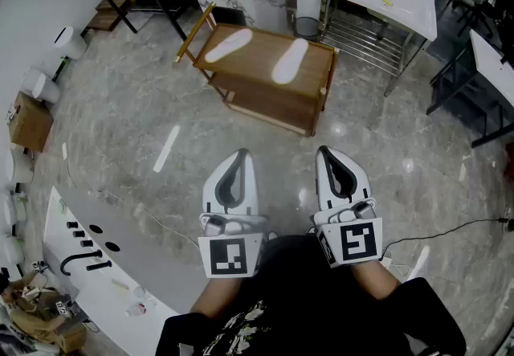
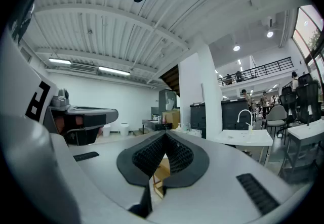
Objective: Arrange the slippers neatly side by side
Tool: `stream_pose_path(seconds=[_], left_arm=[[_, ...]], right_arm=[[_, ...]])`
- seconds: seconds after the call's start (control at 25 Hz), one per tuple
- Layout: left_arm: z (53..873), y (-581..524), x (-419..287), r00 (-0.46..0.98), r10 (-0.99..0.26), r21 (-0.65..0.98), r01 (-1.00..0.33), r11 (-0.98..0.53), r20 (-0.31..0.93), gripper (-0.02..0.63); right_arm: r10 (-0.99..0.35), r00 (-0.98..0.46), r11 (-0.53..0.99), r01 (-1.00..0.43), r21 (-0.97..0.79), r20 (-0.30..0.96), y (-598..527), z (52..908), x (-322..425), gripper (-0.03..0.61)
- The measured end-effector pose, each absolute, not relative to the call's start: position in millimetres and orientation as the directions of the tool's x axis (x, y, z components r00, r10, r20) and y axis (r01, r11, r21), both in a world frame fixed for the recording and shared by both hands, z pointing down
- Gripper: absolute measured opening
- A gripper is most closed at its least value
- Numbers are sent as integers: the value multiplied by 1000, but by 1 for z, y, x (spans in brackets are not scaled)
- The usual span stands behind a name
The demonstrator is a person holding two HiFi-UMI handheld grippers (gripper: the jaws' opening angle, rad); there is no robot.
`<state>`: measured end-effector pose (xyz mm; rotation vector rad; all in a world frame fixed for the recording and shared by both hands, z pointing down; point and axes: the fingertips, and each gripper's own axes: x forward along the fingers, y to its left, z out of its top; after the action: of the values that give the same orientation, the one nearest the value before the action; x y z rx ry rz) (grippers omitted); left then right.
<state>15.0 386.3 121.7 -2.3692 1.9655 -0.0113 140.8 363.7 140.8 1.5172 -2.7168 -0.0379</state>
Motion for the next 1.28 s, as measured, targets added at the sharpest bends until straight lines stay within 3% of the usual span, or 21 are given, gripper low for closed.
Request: stream_pose_path(seconds=[1.28], left_arm=[[152,405,-43,287,-958,-35,-958,-286,-27,3]], right_arm=[[-900,-435,435,-900,22,-1,398,163,83,-3]])
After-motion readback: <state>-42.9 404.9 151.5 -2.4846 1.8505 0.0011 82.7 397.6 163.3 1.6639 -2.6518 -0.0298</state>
